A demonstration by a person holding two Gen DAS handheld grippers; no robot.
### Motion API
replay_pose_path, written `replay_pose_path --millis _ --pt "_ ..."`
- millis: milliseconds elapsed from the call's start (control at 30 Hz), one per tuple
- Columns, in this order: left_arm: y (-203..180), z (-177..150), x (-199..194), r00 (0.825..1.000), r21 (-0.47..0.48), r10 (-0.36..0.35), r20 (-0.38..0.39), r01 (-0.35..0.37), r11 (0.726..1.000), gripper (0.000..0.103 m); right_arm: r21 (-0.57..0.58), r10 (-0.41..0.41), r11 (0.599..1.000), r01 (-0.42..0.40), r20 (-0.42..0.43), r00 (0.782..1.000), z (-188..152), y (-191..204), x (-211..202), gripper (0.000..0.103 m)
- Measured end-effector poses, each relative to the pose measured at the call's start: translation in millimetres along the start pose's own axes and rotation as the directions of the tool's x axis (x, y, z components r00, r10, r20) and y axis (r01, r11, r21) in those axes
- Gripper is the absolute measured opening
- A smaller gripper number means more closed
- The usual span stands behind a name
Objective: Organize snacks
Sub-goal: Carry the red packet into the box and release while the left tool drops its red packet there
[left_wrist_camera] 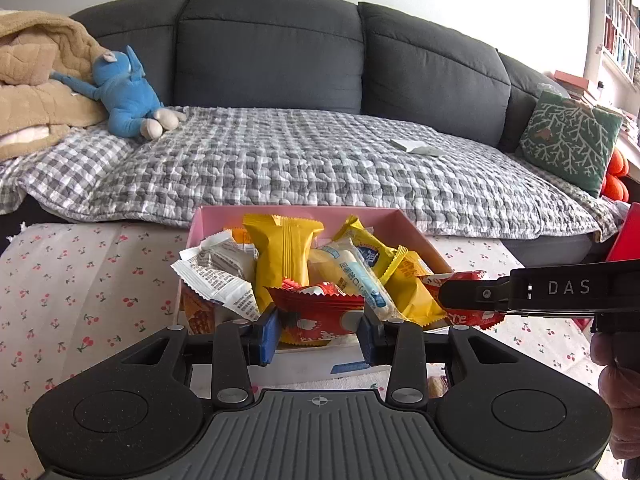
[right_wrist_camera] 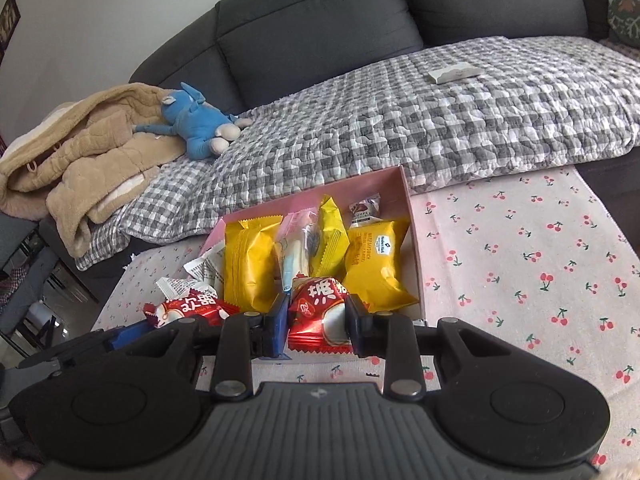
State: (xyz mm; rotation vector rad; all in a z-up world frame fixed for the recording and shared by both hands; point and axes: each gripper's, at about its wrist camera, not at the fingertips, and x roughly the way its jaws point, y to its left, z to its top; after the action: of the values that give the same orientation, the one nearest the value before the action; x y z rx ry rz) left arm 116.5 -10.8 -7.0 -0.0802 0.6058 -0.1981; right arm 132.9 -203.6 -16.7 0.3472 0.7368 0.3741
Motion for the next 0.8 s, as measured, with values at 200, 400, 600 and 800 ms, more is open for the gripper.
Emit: replay_pose_path --millis 200,400,600,800 --pt "2.0 0.2 24.5 0.997 -0.031 0.018 -0.069 -0.021 0.999 0.037 0.032 0.007 0.999 -0.006 -0.036 0.999 7.8 -7.5 19.9 0.027" --pt "-0.3 -3.6 37.6 0.995 -0.032 0.023 -0.095 -0.026 0.999 0.037 0.024 0.017 1.0 -0.015 -0.07 0.997 10.1 -10.0 35.6 0.027" --pt "-9.7 -2.4 42.4 0.995 0.011 0.033 -0.091 -0.032 0.999 0.037 0.008 0.007 1.0 -0.006 -0.081 0.997 9.6 -9.8 41.9 0.027" --pt "-10.0 -1.9 45.9 0.995 0.016 0.026 -0.1 -0.025 1.0 0.039 0.019 0.009 1.0 -0.007 -0.083 0.997 11.5 -12.2 42.8 0.029"
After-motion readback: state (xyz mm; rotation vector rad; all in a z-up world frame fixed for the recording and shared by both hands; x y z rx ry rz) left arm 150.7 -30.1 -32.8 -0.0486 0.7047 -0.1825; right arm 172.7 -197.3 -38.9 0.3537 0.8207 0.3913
